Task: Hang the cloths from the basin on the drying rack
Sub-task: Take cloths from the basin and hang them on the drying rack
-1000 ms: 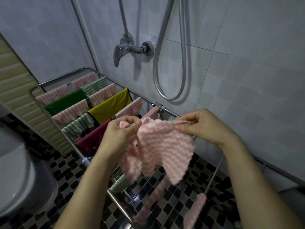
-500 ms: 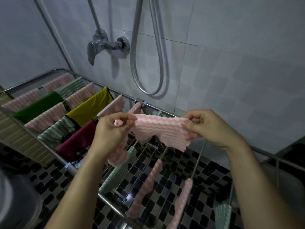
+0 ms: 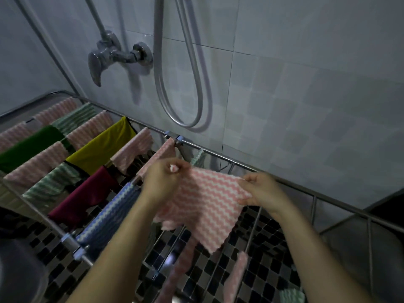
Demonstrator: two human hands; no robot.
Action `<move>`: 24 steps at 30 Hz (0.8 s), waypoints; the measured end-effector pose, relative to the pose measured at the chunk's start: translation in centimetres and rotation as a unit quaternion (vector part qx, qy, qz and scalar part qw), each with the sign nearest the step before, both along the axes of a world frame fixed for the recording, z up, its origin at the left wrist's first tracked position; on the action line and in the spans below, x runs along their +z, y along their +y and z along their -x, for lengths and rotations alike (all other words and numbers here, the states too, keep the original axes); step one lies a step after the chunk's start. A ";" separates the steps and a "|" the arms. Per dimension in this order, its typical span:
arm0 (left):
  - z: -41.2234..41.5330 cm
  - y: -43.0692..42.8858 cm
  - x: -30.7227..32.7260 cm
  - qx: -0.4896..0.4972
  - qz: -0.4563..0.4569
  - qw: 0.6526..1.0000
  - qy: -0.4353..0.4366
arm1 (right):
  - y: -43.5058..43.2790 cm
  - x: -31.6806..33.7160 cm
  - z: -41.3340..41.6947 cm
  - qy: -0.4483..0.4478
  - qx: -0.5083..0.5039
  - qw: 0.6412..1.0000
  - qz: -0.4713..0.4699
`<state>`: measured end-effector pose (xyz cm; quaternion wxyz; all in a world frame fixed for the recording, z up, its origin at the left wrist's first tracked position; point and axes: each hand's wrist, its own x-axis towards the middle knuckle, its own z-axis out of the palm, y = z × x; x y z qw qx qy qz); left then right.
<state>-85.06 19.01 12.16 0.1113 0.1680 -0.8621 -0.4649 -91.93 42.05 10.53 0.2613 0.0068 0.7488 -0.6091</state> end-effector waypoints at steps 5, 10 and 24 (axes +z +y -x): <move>3.0 0.6 -5.1 0.026 0.002 0.997 -0.077 | -0.6 -4.4 2.9 0.036 0.013 0.988 -0.152; 6.0 1.7 -4.9 0.017 0.018 0.997 -0.074 | -0.7 -6.0 5.3 0.102 0.002 0.962 -0.254; 0.6 4.2 -5.0 -0.151 0.234 0.922 -0.268 | -2.8 -6.1 5.2 0.205 0.007 0.908 -0.365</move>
